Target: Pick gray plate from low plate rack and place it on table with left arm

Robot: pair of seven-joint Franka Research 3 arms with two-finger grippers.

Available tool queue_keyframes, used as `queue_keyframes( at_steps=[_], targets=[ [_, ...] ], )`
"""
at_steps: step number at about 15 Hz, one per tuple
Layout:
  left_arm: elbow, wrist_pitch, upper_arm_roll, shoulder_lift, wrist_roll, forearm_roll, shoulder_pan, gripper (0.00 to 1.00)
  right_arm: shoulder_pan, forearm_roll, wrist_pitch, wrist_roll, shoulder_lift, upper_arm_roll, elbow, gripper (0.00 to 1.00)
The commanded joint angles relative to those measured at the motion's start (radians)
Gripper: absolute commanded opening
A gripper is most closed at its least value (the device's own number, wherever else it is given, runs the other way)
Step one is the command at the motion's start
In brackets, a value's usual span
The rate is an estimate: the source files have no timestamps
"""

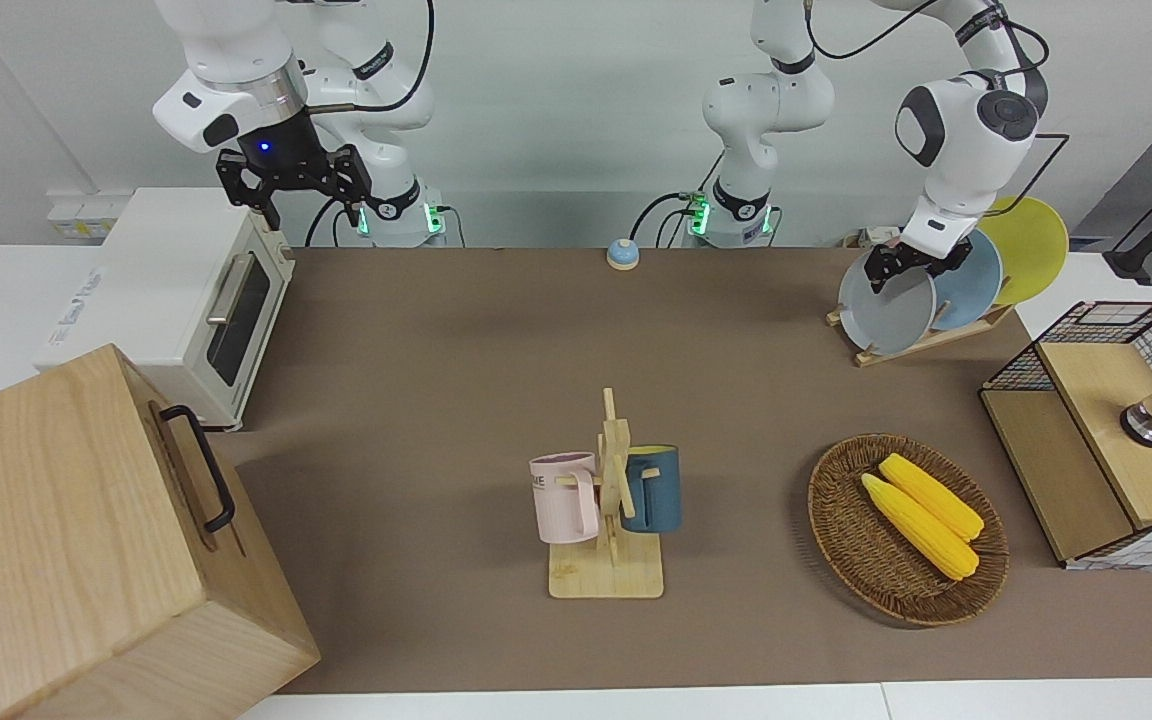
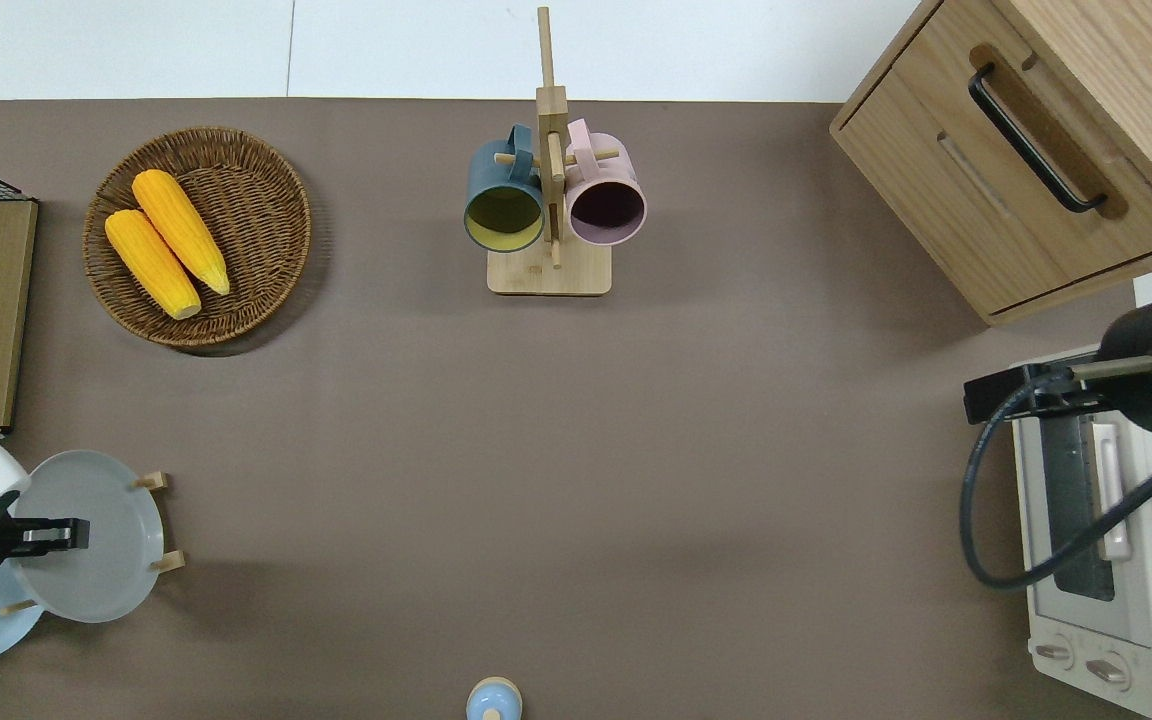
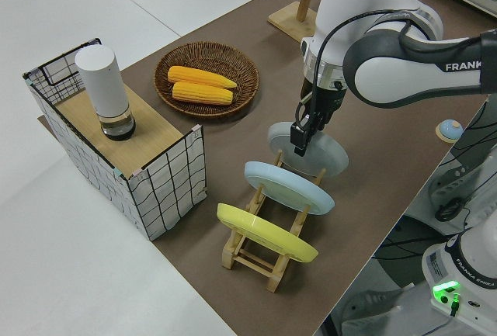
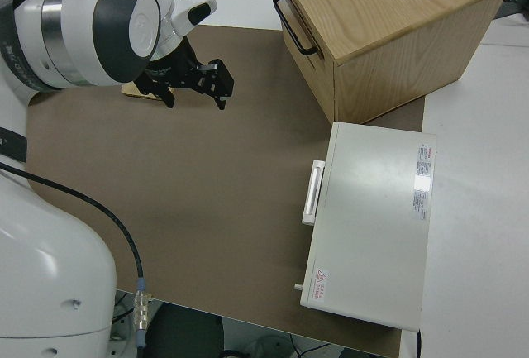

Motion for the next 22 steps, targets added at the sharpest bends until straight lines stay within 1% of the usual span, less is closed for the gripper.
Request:
queue_keyframes(
  at_steps=[1,2,8,10,12,14,16,18,20,21,22],
  targets=[
    [-0.021,0.02,0.002,-0.01,0.027,0.021,-0.002,0.09,-0.007,0.007,-0.014,0.0,-0.002,0.007,0.006,0.987],
    [-0.021,0.019,0.002,-0.01,0.03,0.023,-0.002,0.0,-0.007,0.007,-0.014,0.0,-0.002,0.007,0.006,0.987],
    [-0.012,0.009,0.002,-0.009,0.024,0.023,-0.014,0.0,-0.007,0.007,-0.014,0.0,-0.002,0.005,0.006,0.99],
    [0.011,0.003,-0.006,-0.009,0.019,0.021,-0.016,0.0,-0.007,0.007,-0.014,0.0,-0.002,0.005,0.006,0.99],
    [0.043,-0.027,-0.014,-0.009,0.013,0.021,-0.019,0.0,-0.007,0.007,-0.014,-0.001,-0.002,0.007,0.006,0.987],
    [0.109,-0.096,-0.023,-0.01,0.013,0.02,-0.02,0.0,-0.007,0.007,-0.014,0.0,-0.002,0.005,0.006,0.99],
    [0.195,-0.196,-0.057,-0.01,0.011,0.017,-0.02,0.0,-0.007,0.007,-0.014,-0.001,-0.002,0.005,0.006,0.987],
    [0.247,-0.262,-0.077,-0.012,0.011,0.015,-0.02,0.0,-0.007,0.007,-0.014,0.0,-0.002,0.005,0.006,0.99],
    [0.298,-0.325,-0.087,-0.012,0.011,0.011,-0.019,0.0,-0.007,0.007,-0.014,0.0,-0.002,0.007,0.006,0.99],
    [0.333,-0.364,-0.104,-0.012,0.011,0.007,-0.019,0.0,-0.007,0.007,-0.014,0.0,-0.002,0.007,0.006,0.987],
    [0.354,-0.395,-0.11,-0.015,0.011,0.001,-0.02,0.0,-0.007,0.007,-0.014,0.0,-0.002,0.005,0.006,0.987]
  ],
)
